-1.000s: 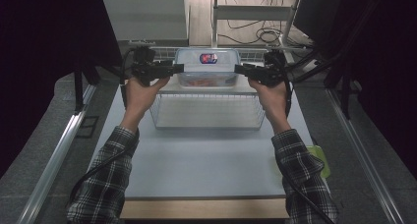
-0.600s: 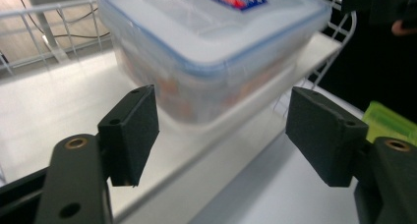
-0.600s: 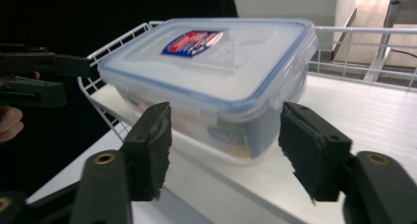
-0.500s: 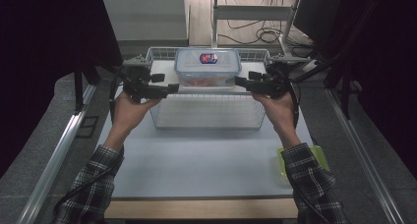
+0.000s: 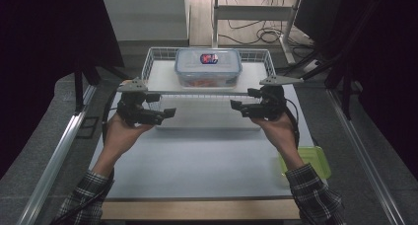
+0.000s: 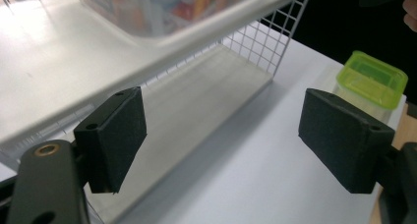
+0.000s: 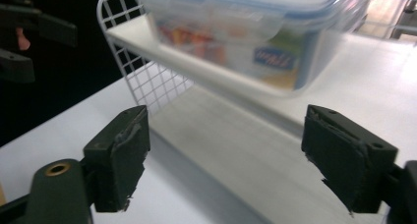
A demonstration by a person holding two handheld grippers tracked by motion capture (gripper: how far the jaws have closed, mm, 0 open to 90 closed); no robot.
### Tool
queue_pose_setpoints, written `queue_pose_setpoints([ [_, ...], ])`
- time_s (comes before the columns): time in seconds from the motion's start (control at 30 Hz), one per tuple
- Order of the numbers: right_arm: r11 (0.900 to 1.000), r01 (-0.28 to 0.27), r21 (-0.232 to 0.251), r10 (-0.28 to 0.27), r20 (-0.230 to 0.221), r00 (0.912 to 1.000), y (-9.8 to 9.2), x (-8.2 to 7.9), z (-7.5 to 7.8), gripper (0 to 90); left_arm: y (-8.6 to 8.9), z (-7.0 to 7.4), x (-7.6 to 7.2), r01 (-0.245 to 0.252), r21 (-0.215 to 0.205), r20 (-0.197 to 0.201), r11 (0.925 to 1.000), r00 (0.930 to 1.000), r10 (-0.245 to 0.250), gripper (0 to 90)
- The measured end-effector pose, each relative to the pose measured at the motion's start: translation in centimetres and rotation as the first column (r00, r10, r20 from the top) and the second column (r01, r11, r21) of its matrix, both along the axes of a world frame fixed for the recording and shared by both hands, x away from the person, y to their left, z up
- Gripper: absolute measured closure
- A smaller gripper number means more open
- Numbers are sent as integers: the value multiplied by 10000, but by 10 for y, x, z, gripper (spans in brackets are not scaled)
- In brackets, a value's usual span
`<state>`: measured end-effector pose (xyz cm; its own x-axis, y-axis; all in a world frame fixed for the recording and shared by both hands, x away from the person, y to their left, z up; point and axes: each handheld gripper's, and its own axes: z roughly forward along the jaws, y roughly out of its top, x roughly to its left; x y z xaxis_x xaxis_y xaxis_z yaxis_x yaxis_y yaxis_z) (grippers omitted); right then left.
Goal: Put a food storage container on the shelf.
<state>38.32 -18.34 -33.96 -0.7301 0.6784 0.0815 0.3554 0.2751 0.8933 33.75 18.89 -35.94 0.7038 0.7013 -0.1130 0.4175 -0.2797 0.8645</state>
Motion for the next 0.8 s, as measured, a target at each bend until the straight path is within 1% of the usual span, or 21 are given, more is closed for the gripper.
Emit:
queue_pose_setpoints([
  [0.07,9999,-86,-77,86,42,10000,1,-5,-4,162,0,-4,-5,45,50,-24,10000,10000,-45,175],
  [0.17,9996,-216,-183,217,62,9997,2,-13,-11,138,-1,-10,-13,75,285,-16,9996,10000,-74,169],
  [0.33,9992,-389,-133,389,-10,9992,0,-24,-21,111,-2,-21,-24,133,387,-60,9992,9999,-131,146],
  [0.53,9982,-537,-260,537,-19,9986,-4,-39,-32,78,-4,-35,-37,166,405,-72,9990,9998,-163,113],
  [0.7,9975,-588,-388,585,-84,9983,-8,-50,-44,59,-5,-47,-46,212,157,-177,9997,9996,-209,100],
  [0.8,9972,-576,-477,574,-59,9983,-10,-57,-51,49,-6,-55,-53,214,155,-236,9997,9995,-210,91],
])
